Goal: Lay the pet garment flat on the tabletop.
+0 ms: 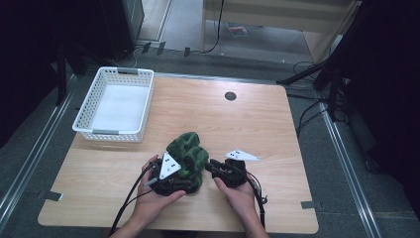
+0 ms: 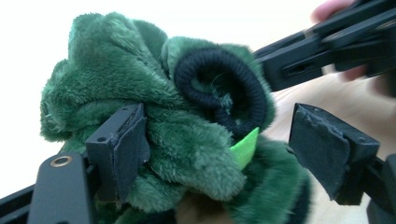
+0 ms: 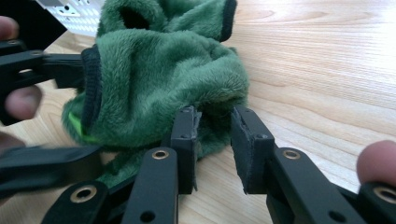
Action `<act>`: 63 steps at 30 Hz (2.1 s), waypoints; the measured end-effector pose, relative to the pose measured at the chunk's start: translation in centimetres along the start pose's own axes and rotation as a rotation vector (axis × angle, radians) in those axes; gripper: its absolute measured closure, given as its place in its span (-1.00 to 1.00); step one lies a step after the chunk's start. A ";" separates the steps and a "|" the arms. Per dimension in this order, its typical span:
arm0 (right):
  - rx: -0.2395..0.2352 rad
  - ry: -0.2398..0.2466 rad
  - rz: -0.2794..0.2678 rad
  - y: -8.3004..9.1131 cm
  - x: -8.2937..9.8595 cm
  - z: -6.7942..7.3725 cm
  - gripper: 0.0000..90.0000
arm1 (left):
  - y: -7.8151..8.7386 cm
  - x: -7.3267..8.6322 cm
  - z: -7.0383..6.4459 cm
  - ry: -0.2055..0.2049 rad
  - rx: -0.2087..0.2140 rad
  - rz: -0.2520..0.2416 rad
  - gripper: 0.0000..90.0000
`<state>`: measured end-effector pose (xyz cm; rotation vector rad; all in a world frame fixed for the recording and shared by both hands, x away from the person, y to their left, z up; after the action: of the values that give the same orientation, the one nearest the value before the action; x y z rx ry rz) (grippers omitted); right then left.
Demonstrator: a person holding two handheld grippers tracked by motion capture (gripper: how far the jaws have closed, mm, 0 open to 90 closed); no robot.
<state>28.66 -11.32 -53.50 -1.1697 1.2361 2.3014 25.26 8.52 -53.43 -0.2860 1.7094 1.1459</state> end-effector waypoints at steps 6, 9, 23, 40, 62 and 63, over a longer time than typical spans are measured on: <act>-0.002 0.017 -0.013 -0.1 0.1 0.0 0.35 | 1.4 -0.2 3.0 0.096 0.071 -0.061 0.63; -0.017 0.017 -0.035 -0.1 0.0 0.3 0.08 | 2.7 -0.8 4.5 0.182 0.165 -0.106 0.74; -0.013 0.060 0.066 -2.1 0.5 1.9 0.85 | 5.3 -1.8 6.7 0.269 0.272 -0.204 0.63; 0.050 -0.100 -0.056 2.8 -1.2 -4.9 0.01 | 6.6 -0.1 11.5 0.397 0.121 -0.194 0.23; 0.100 0.029 -0.083 1.3 -2.0 0.2 1.00 | 5.0 3.6 9.2 0.312 -0.090 0.105 0.10; 0.134 -0.004 -0.094 1.8 -2.1 -0.9 1.00 | 5.0 3.7 9.3 0.310 -0.087 0.108 0.21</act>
<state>29.43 -12.84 -51.15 -1.1512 1.2835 2.1179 25.97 19.64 -54.01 -0.4484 1.9669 1.3102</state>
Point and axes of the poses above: each handheld gripper's, and its own axes: y roughly backward along the jaws, x roughly out of its underside, z roughly to its left, the point moved 2 cm from there along -y, roughly forward along the jaws, and after that the axes turned 4 degrees about x, right-handed, at the moved point
